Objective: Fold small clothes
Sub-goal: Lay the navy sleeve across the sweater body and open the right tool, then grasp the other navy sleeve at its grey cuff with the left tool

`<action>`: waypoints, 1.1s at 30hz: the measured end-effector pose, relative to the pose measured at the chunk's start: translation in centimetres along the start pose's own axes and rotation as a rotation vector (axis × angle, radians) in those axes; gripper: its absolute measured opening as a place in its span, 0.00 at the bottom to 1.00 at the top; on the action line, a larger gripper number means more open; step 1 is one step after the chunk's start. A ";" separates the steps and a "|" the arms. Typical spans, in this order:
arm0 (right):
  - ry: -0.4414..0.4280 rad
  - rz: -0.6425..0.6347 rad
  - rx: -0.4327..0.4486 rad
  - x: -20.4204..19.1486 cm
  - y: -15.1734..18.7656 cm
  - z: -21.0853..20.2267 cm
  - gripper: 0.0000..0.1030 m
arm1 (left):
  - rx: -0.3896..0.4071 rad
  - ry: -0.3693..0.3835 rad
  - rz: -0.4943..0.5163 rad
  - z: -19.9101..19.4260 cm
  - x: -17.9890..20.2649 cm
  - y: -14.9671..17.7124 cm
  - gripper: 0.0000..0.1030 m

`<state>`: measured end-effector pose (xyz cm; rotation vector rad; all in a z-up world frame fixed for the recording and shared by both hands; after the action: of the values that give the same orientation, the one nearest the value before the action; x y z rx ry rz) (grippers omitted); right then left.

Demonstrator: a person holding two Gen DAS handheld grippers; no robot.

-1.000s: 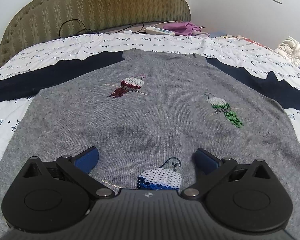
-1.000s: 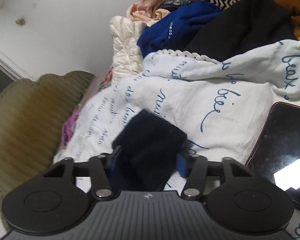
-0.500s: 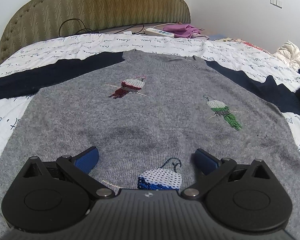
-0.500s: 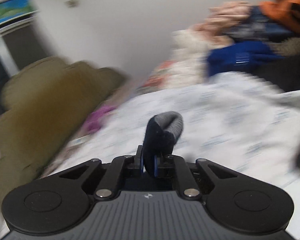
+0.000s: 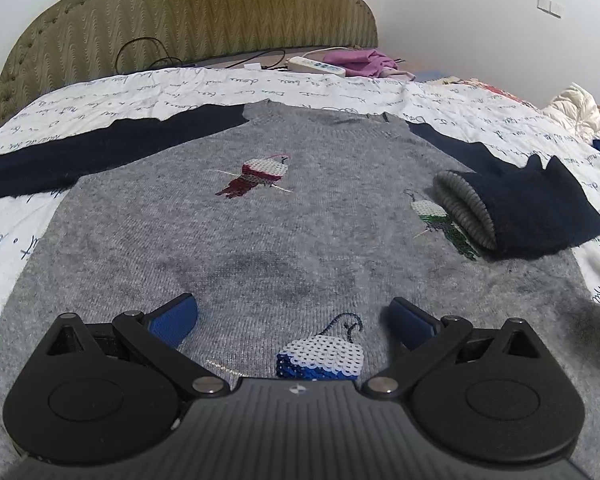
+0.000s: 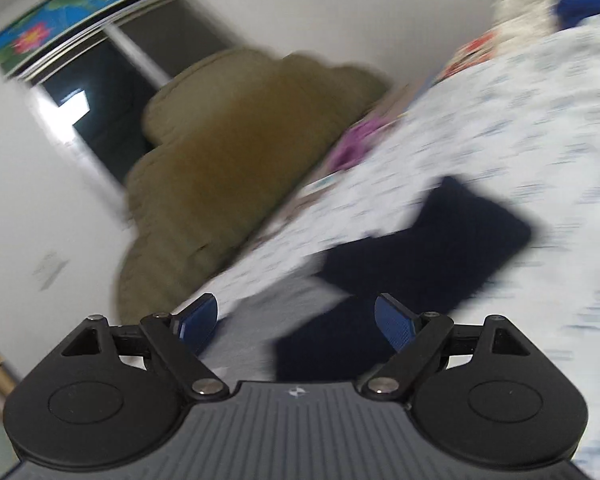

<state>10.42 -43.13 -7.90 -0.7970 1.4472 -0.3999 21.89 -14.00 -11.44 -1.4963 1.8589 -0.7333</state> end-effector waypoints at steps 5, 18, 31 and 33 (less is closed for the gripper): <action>0.069 0.086 0.023 3.9 1.3 -1.2 0.85 | -0.046 0.275 -0.177 -2.2 1.1 -2.6 0.99; 0.033 0.073 -0.008 4.1 1.5 -0.6 0.85 | -0.268 0.421 -0.311 4.6 10.5 -6.9 0.49; 0.019 0.089 0.028 4.4 1.5 -1.1 0.85 | -0.089 0.397 -0.155 1.2 9.1 -11.9 0.05; 0.019 0.084 0.027 4.3 1.5 -1.1 0.85 | -0.054 0.355 -0.124 0.7 7.9 -13.1 0.05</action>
<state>9.49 -45.26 -11.94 -0.7098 1.4842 -0.3633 29.46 -24.39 -3.07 -1.6084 2.0692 -1.0724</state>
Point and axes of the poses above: each gripper's, at about its wrist camera, not at the fingertips, and z roughly the way its jaws point, x to its right, y to its underside, the point moved 6 cm from there along z, roughly the way its jaws point, and after that the axes turned 14 degrees about -y, right-handed, at the moved point
